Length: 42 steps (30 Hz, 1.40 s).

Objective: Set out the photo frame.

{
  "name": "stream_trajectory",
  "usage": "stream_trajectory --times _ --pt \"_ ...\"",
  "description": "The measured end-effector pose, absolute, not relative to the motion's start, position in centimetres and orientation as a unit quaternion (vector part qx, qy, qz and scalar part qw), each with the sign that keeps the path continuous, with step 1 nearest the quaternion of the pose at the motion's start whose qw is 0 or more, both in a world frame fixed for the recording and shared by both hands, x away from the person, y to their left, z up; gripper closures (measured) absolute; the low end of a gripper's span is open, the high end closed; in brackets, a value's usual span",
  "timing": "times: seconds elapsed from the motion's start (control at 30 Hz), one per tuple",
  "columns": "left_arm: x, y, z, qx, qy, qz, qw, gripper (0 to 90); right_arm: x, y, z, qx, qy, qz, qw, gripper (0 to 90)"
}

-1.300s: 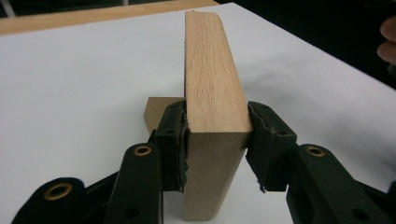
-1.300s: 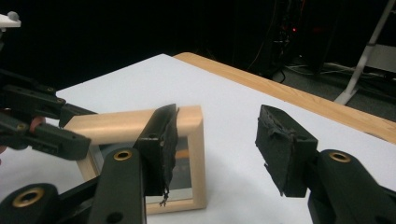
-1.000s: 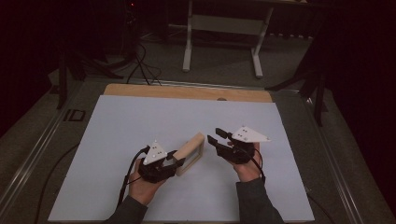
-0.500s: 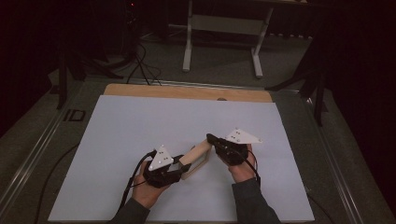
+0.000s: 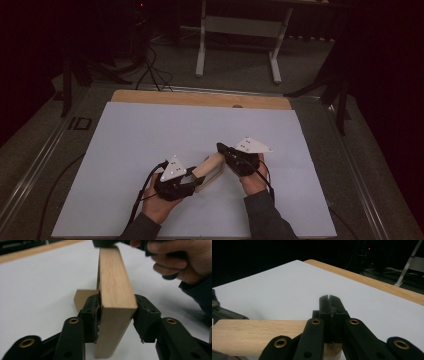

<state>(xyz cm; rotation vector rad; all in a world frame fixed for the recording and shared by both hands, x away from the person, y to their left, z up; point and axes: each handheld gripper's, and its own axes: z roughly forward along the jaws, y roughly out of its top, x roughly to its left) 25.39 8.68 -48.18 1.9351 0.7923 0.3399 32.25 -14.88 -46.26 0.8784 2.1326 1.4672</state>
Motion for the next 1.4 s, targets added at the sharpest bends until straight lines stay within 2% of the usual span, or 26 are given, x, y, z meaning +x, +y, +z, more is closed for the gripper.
stream_trajectory --times 0.93,1.2,1.23,1.4 --pt "26.5 10.2 -48.5 0.779 0.385 0.176 0.463 54.4 31.8 -15.5 -45.8 0.317 0.775 0.513 0.19 89.6" --pt "26.6 10.2 -48.6 0.772 0.399 0.174 0.463 55.1 31.5 -15.3 -45.6 0.321 0.779 0.5 0.199 89.5" --pt "26.6 10.1 -48.6 0.773 0.398 0.174 0.462 55.5 31.5 -15.3 -45.6 0.321 0.78 0.5 0.199 88.5" --pt "26.6 10.2 -48.6 0.772 0.397 0.169 0.466 55.3 31.5 -15.6 -45.3 0.301 0.784 0.506 0.198 70.9"
